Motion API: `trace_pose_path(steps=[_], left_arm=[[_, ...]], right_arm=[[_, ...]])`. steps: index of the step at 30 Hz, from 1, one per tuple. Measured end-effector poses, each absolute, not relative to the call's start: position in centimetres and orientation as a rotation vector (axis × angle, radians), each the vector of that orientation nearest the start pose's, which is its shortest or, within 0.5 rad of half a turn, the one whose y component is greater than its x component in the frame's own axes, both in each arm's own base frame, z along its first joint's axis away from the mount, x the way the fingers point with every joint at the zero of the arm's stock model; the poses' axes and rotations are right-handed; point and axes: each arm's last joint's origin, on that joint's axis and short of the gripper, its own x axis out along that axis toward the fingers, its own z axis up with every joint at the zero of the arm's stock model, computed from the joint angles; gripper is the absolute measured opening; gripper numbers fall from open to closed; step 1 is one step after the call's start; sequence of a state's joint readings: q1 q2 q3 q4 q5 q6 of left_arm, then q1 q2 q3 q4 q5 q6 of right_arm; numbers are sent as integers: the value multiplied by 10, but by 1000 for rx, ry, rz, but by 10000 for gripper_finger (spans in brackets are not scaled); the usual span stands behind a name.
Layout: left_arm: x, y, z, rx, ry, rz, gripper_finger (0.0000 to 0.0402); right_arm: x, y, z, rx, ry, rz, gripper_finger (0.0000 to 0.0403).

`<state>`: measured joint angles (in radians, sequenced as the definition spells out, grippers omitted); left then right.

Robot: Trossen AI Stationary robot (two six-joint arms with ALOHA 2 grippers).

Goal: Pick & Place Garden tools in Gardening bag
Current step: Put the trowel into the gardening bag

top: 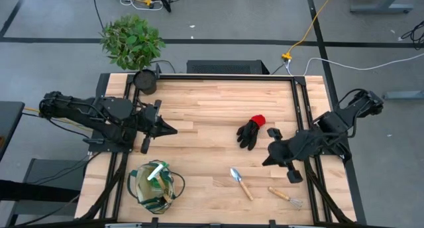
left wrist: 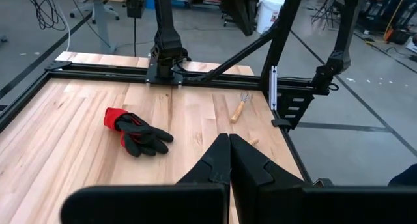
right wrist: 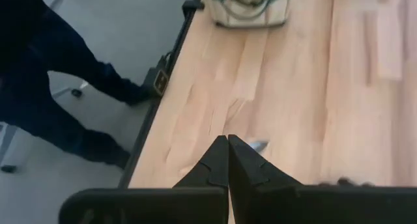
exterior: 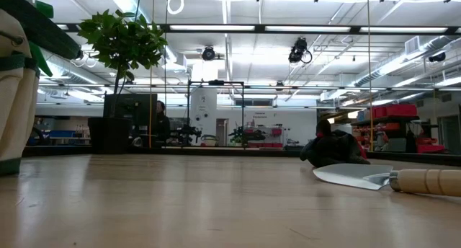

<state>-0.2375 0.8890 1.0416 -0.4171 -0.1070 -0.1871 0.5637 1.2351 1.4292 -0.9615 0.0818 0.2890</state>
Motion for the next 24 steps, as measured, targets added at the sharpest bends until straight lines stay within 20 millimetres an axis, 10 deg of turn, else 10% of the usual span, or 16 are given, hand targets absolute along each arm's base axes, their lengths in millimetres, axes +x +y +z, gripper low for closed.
trace_pose_path(steps=[24], left_arm=[[175, -41, 380, -127, 275, -143, 2]], right_arm=[[217, 180, 337, 208, 1132, 243, 0]])
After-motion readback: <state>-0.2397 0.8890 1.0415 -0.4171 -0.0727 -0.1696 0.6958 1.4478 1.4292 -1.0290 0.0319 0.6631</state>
